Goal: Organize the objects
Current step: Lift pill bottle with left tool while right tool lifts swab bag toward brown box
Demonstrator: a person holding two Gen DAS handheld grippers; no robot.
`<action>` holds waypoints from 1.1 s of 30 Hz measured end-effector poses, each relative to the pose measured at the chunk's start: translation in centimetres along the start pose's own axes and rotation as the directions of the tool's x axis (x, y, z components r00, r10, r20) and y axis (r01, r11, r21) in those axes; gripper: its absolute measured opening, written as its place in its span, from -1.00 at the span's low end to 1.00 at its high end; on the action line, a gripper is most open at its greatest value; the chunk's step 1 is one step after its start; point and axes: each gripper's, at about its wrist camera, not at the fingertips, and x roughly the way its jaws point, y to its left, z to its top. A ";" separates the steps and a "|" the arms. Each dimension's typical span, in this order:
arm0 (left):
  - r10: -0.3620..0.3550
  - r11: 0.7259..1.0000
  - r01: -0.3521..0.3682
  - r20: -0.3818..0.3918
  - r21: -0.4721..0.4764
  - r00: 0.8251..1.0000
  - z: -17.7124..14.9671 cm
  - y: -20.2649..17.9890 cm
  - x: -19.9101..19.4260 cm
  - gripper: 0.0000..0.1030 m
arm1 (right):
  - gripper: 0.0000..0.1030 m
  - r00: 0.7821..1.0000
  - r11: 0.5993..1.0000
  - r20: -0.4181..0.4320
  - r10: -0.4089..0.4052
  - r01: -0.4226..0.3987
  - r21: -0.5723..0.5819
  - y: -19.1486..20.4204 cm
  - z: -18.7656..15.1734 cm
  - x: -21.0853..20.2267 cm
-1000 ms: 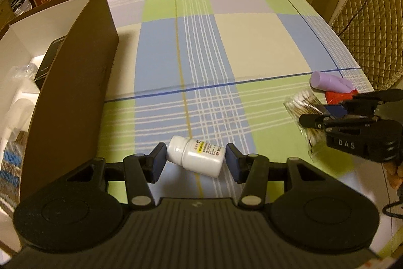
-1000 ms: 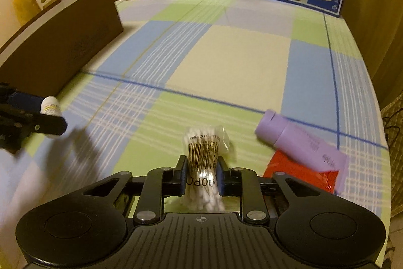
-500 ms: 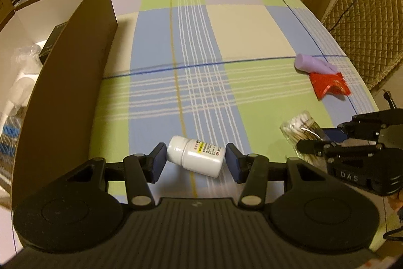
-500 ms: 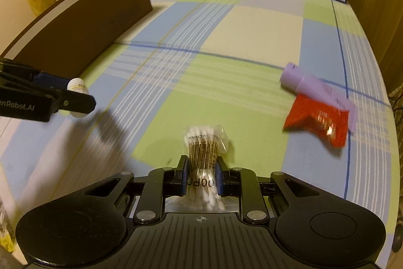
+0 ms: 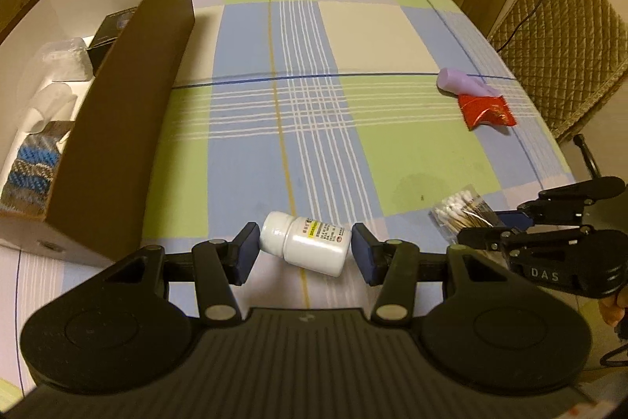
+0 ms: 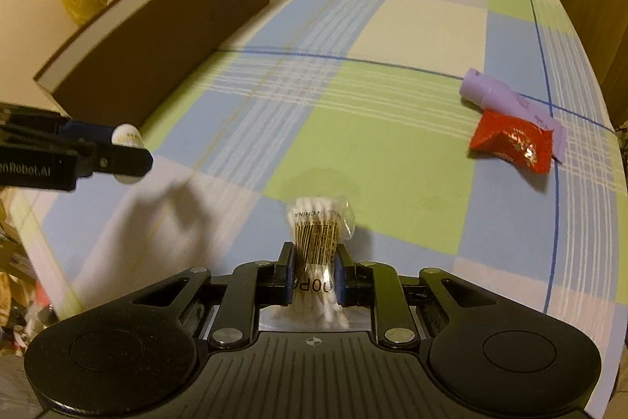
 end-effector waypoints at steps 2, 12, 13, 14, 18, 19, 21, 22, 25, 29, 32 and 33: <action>-0.005 1.000 0.005 0.009 -0.002 1.000 -0.1 0.1 -0.8 -0.11 | -0.69 1.000 1.000 0.017 0.012 -0.012 -0.002 0.5 0.4 -0.7; 0.008 0.999 -0.004 0.100 -0.039 0.995 -0.4 2.8 -5.7 -0.11 | -0.69 0.992 0.997 0.098 0.083 -0.083 0.002 3.9 3.3 -3.3; 0.014 0.999 -0.009 0.109 -0.045 0.994 -0.4 3.3 -6.1 -0.11 | -0.69 0.990 0.996 0.105 0.092 -0.092 -0.002 4.5 3.5 -3.4; 0.023 0.998 -0.016 0.117 -0.054 0.993 -0.3 3.8 -6.6 -0.11 | -0.69 0.989 0.995 0.110 0.100 -0.100 -0.006 5.0 3.8 -3.5; 0.052 0.995 -0.039 0.145 -0.088 0.988 -0.4 6.0 -8.2 -0.11 | -0.69 0.982 0.990 0.127 0.137 -0.135 -0.025 7.2 4.8 -3.8; 0.059 0.994 -0.045 0.148 -0.096 0.987 -0.4 6.5 -8.5 -0.11 | -0.69 0.980 0.989 0.132 0.148 -0.145 -0.033 7.9 5.1 -3.9; 0.071 0.992 -0.054 0.156 -0.111 0.985 -0.6 7.5 -9.1 -0.11 | -0.69 0.976 0.986 0.140 0.165 -0.160 -0.044 9.0 5.6 -3.8; 0.075 0.991 -0.057 0.160 -0.117 0.984 -0.7 8.1 -9.4 -0.11 | -0.69 0.975 0.985 0.144 0.172 -0.167 -0.047 9.6 5.9 -3.8; 0.090 0.989 -0.067 0.171 -0.133 0.981 -1.0 9.4 -10.2 -0.11 | -0.69 0.968 0.980 0.159 0.196 -0.189 -0.058 11.2 6.6 -3.8; 0.107 0.985 -0.079 0.188 -0.151 0.976 -1.1 11.3 -11.3 -0.11 | -0.69 0.959 0.974 0.173 0.223 -0.215 -0.065 13.2 7.6 -3.6; 0.119 0.983 -0.087 0.198 -0.163 0.973 -1.0 12.8 -11.8 -0.11 | -0.69 0.954 0.971 0.182 0.236 -0.227 -0.072 14.6 8.4 -3.3; 0.122 0.982 -0.089 0.200 -0.166 0.972 -1.0 13.3 -12.0 -0.11 | -0.69 0.953 0.970 0.184 0.241 -0.231 -0.073 15.0 8.6 -3.2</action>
